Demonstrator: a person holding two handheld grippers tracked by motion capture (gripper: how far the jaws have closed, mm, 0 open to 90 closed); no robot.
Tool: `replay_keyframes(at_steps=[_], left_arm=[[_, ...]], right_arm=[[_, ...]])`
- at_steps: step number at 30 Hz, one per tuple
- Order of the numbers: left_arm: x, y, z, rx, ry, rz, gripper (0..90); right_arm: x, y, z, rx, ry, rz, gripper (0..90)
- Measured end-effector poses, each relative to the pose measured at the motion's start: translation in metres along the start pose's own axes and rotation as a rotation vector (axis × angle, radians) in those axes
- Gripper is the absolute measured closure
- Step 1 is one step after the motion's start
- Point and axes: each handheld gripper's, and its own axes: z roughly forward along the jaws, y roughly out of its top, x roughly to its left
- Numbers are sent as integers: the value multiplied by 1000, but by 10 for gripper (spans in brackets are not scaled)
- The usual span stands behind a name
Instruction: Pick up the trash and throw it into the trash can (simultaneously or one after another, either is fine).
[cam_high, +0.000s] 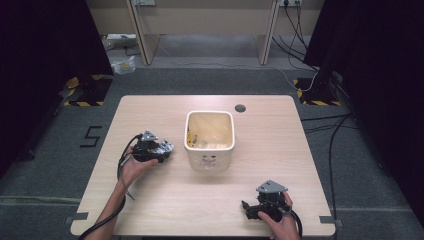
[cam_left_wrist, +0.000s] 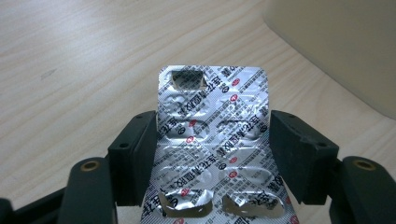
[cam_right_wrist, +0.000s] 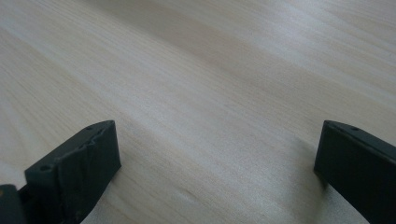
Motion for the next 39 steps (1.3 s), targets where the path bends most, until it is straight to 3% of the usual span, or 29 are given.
replay_keyframes(at_steps=[13,39], left_arm=[[-11,12,-16,-35,-16,26,338],[-6,36,-55,-85,-26,33,338]], right_arm=[[0,0,0,-1,0,0,3],[0,0,0,-1,-1,0,3]])
